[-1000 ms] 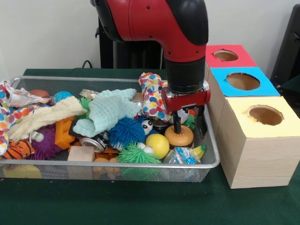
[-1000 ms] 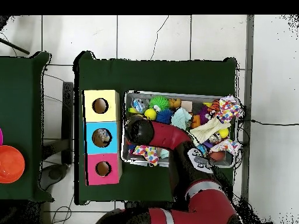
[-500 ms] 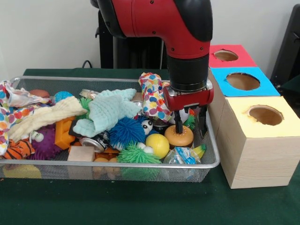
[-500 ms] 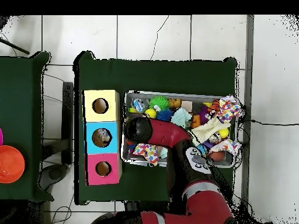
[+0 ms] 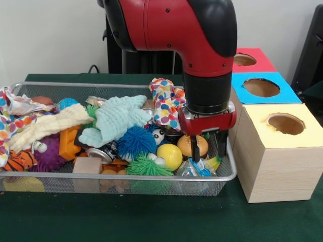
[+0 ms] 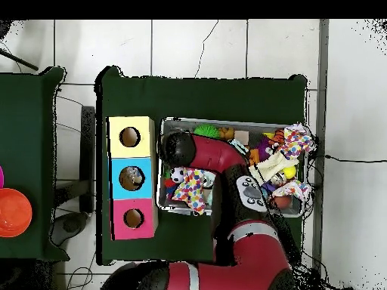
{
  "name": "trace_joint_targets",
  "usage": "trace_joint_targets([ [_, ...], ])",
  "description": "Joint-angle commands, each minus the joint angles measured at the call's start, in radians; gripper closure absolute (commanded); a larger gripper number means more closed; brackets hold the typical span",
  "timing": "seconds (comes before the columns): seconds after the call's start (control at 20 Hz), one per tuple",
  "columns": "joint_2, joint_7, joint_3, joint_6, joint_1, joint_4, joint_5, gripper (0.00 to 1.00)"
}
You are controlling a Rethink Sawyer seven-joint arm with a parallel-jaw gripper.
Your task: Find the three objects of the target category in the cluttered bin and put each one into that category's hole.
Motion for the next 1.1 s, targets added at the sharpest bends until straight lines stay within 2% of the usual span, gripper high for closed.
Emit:
trace_joint_targets([
  [0.05,0.068,0.170,0.004,0.117,0.001,-0.125,0.040,0.00],
  [0.3,0.064,0.152,0.076,-0.004,-0.058,-0.026,0.026,0.00],
  [0.5,0.061,0.132,0.193,-0.134,-0.152,0.084,-0.002,0.00],
  [0.6,0.064,0.124,0.229,-0.184,-0.182,0.109,-0.029,0.00],
  [1.1,0.060,0.135,0.217,-0.198,-0.167,0.114,-0.032,0.00],
])
